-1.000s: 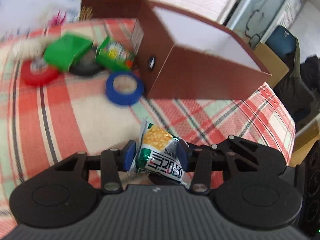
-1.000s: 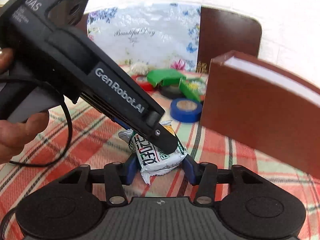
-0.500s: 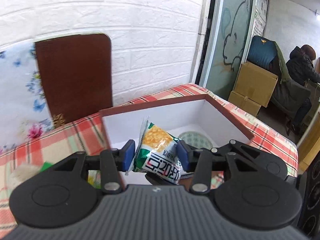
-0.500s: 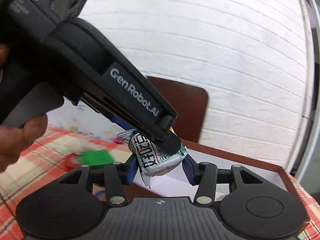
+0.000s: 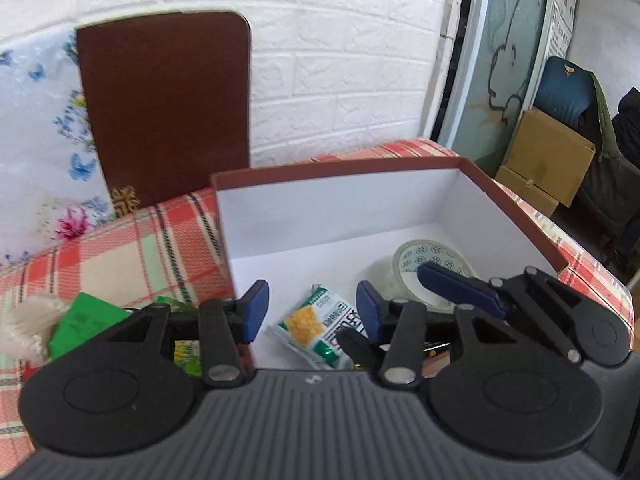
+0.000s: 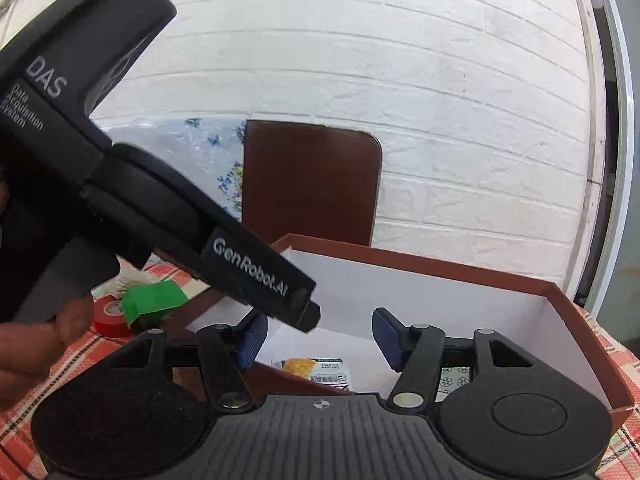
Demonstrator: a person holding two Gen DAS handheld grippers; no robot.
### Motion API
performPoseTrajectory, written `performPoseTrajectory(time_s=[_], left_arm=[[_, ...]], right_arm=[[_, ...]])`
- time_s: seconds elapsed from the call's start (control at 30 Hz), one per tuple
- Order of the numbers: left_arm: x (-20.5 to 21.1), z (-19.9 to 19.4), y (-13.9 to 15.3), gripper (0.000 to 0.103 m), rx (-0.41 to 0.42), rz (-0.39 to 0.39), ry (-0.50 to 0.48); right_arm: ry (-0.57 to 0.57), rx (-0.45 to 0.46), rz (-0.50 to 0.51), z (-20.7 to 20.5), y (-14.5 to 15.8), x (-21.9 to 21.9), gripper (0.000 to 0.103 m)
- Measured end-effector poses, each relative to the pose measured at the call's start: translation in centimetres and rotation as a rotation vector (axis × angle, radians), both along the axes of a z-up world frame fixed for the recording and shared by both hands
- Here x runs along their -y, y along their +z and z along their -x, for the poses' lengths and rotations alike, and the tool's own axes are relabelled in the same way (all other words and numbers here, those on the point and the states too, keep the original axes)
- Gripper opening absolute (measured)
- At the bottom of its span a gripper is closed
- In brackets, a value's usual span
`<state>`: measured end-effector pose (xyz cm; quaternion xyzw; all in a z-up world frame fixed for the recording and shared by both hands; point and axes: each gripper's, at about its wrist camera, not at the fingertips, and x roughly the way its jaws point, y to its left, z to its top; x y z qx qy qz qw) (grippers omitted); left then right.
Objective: Organize objects
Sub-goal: 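Carry the snack packet into the brown box and release it, then grasp the blue tape roll by its rim with the left gripper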
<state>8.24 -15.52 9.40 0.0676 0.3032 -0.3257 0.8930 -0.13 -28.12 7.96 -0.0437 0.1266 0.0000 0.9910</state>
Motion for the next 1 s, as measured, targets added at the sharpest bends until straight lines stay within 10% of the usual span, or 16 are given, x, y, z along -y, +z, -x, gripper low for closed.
performPoseTrajectory(time_s=[0.27, 0.7, 1.0], left_arm=[[-7.2, 3.1, 0.9, 0.053, 0.024, 0.062, 0.172], [-15.5, 1.5, -3.5, 0.053, -0.092, -0.07, 0.509], [-16.3, 0.8, -5.2, 0.053, -0.138, -0.071, 0.519]], right_arm=[[0.103, 0.11, 0.037, 3.0, -0.2, -4.1, 0.056], [0.218, -0.145, 0.029, -3.1, -2.5, -11.1, 0.049], [0.112, -0.195, -0.068, -4.6, -3.6, -6.4, 0.016]])
